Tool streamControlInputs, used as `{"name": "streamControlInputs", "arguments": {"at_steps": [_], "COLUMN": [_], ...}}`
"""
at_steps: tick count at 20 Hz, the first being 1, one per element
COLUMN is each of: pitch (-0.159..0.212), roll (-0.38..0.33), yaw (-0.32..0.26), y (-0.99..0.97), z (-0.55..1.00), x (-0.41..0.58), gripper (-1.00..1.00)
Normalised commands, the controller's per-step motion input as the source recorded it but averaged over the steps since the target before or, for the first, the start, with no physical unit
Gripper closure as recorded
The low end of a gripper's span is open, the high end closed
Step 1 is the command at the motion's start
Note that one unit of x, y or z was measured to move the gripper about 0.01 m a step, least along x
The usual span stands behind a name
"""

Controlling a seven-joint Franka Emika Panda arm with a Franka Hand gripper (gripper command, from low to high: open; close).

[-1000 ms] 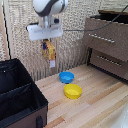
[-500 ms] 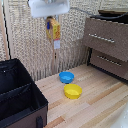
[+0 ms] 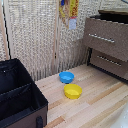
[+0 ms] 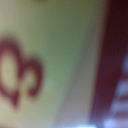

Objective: Locate and clasp the grip of the topmost drawer. Steadily and circumspectly yank the drawer open. Discover and seize the nutrition bar using your clamp. Deposit the nutrition bar in the accessible drawer. Unclench the nutrition bar.

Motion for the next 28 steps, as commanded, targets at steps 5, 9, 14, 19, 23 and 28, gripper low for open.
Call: {"name": "streamControlInputs", "arguments": {"at_steps": [5,9,14,19,23,28], "pitch": [-0.001,0.099,0.172,0.171,0.105,0.096], "roll": [0.109,0.094,0.075,0.023,0.009,0.02], "yaw": [0.1,0.088,0.069,0.035,0.025,0.015], "y": [-0.74,-0.74,-0.77,-0.9,-1.0,-1.0], "z": [0.79,0.72,0.55,0.45,0.43,0.46], "x": [0.124,0.004,0.016,0.009,0.0,0.0], "gripper": [1.0,1.0,1.0,1.0,1.0,1.0]}}
